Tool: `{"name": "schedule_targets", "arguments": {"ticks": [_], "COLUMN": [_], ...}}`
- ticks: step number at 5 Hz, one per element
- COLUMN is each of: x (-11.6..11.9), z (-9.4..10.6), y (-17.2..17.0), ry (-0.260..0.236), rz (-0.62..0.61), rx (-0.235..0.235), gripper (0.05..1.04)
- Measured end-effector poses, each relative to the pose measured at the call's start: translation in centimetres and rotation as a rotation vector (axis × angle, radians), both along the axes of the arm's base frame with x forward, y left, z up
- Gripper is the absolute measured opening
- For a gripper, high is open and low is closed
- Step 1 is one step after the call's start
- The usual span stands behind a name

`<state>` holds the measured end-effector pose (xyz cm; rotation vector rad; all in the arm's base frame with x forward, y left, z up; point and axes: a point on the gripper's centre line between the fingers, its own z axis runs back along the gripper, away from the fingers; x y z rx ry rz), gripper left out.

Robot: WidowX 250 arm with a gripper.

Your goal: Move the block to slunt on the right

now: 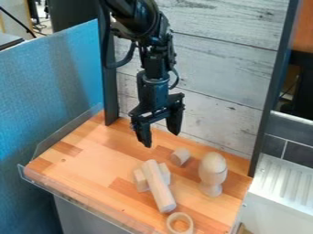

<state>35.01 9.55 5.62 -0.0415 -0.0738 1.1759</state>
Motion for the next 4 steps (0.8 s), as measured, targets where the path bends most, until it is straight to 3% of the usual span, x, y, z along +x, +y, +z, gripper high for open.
{"name": "schedule_targets", "arguments": {"ticks": [1, 2, 3, 4], "x": [-0.4, -2.3, -2.8, -3.3], "z": [-1.2, -3.4, -3.5, -4.3], "y": [0.0, -0.4, -1.0, -1.4], "ry": [0.030, 0.068, 0.031, 0.021], "rz": [-0.001, -0.041, -0.096, -0.130], "rx": [-0.007, -0.001, 0.025, 0.017], "gripper": [1.000, 1.000, 1.000, 1.000]}}
